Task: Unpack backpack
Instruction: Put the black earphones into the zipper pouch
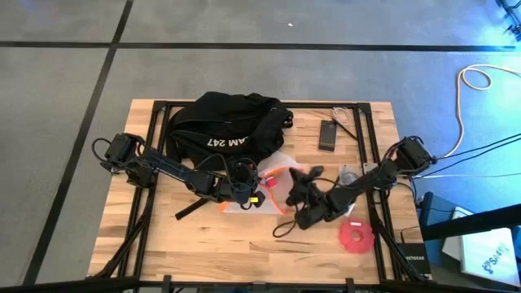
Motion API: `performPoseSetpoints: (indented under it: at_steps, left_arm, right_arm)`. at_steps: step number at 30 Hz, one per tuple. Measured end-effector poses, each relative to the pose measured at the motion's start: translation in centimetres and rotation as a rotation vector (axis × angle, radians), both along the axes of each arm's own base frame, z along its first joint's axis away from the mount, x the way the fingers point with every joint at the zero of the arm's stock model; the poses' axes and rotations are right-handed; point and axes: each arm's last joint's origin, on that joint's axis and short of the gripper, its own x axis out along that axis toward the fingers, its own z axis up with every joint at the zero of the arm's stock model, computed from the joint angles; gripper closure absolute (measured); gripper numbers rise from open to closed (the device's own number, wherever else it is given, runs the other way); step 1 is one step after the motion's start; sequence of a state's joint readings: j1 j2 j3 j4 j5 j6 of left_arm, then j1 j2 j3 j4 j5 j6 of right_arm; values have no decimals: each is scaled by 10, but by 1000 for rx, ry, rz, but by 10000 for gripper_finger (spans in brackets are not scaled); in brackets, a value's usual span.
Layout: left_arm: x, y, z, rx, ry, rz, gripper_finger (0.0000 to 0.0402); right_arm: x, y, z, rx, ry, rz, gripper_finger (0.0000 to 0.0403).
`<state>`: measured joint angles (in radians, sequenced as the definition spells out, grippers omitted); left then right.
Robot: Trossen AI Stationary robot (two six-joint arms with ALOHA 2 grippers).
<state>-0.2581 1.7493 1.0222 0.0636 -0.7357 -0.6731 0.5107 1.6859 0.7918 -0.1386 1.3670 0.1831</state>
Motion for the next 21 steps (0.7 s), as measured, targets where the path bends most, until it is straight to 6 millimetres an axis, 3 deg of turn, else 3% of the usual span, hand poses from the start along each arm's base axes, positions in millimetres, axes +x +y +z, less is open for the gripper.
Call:
performPoseSetpoints:
  at_steps: [6,10,17,21]
  left_arm:
    - [0,0,0,1,0,0,402]
    - [0,0,0,2,1,-1,402]
    - [0,0,0,2,1,-2,402]
    - [0,0,0,2,1,-1,402]
  right_arm:
    - [-8,22,11,-154,-71,-17,403]
    - [-8,41,22,-204,-16,37,403]
    - [-12,86,56,-201,-31,155,403]
    - [-27,116,72,-230,-7,255,403]
